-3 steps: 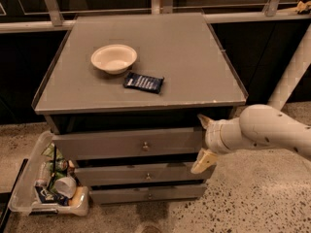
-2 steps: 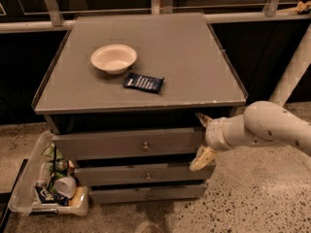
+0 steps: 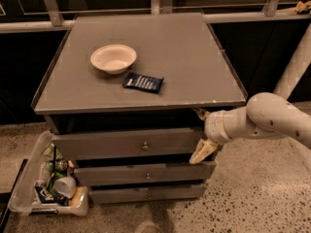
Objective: Open top drawer
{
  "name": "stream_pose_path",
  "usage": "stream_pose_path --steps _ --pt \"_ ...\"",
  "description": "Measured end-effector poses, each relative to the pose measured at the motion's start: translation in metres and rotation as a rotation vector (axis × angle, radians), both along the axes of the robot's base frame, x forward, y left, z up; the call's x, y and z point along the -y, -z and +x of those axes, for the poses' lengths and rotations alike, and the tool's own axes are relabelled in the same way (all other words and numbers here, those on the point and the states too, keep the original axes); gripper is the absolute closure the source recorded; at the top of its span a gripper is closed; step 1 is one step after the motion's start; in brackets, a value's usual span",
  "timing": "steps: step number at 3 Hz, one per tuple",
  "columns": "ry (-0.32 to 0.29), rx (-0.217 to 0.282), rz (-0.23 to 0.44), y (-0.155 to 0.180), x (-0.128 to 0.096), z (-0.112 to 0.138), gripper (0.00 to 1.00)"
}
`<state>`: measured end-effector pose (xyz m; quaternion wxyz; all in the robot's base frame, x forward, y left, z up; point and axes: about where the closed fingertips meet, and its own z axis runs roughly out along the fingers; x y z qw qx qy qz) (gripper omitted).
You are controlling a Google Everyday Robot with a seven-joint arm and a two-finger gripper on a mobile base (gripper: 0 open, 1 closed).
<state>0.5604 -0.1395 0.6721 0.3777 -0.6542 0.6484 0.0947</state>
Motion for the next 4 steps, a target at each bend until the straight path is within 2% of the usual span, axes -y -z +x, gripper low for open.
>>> stream_pose_path --steps 2,4 --pt "-0.016 0.007 -0.026 0.002 -0.003 -0.005 0.0" --pt "-0.036 -0.015 -0.053 0.022 -0.007 -0.007 0.0"
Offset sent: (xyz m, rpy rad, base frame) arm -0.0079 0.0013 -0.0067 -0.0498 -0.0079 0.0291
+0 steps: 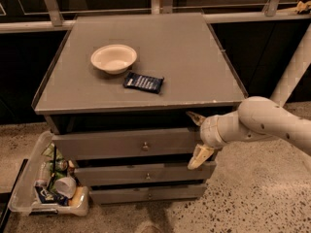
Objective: Open top drawer
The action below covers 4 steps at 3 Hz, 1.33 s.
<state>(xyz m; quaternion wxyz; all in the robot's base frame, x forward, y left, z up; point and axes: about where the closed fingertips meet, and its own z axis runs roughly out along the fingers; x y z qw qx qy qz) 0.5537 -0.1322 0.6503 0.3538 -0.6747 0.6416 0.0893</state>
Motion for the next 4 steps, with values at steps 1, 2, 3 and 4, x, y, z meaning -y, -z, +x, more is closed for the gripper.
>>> stream_pose_path --steps 1,2,3,4 --pt "-0.003 -0.017 -0.01 0.01 -0.001 0.003 0.0" --pt "-0.003 -0.017 -0.01 0.011 -0.001 0.003 0.18" --pt "-0.003 -0.017 -0.01 0.011 -0.001 0.003 0.41" --pt "-0.056 -0.004 -0.016 0.002 -0.001 -0.013 0.65"
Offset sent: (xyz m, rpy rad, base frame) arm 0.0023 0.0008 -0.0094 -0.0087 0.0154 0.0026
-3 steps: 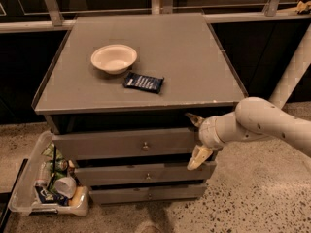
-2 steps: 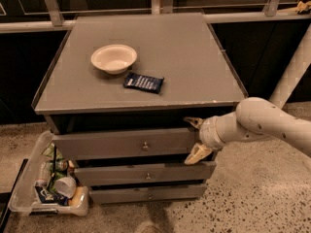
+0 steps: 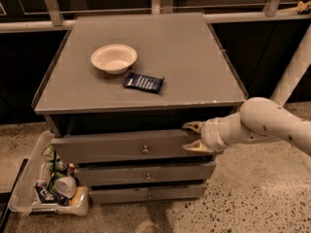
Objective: Open top drawer
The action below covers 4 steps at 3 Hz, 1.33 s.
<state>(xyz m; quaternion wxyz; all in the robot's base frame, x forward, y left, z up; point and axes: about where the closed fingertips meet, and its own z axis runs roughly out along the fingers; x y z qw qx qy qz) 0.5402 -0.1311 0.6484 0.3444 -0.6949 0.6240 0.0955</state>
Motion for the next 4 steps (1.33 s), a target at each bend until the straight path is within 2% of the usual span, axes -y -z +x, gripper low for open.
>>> stream_pose_path --steps 1,2,4 --pt "-0.024 0.001 0.003 -0.0064 -0.0021 -0.0088 0.87" --pt "-0.024 0.001 0.003 -0.0098 -0.0021 -0.0089 0.87" --pt "-0.024 0.001 0.003 -0.0097 -0.0021 -0.0089 0.39"
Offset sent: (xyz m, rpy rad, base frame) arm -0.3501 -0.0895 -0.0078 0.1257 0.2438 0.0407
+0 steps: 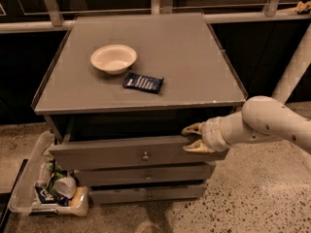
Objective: Open top drawer
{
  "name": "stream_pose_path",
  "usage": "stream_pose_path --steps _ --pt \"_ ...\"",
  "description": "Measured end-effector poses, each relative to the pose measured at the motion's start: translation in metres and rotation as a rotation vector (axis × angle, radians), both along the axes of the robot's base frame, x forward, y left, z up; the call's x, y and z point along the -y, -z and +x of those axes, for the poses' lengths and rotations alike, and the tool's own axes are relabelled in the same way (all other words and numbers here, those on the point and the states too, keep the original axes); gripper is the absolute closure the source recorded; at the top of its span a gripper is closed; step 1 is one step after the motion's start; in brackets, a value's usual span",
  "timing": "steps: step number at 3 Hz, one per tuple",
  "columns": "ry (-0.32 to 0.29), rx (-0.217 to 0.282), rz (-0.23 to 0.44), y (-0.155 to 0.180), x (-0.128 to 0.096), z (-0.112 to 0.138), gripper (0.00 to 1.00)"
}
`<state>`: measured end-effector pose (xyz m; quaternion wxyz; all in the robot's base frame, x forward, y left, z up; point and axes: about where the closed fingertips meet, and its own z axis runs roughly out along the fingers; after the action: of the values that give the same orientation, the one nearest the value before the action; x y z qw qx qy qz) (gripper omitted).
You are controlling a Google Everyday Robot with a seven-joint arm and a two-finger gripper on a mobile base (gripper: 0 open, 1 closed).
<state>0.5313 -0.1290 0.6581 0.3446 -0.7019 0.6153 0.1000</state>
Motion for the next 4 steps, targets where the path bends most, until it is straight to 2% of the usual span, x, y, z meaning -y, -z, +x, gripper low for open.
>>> stream_pose_path --steps 1,2,3,4 --pt "0.001 -0.023 0.017 0.013 0.002 -0.005 0.16" --pt "0.011 -0.057 0.045 0.028 0.003 -0.016 0.0" --pt "0.011 -0.057 0.045 0.025 0.002 -0.016 0.18" --pt "0.011 -0.064 0.044 0.027 0.004 -0.025 0.41"
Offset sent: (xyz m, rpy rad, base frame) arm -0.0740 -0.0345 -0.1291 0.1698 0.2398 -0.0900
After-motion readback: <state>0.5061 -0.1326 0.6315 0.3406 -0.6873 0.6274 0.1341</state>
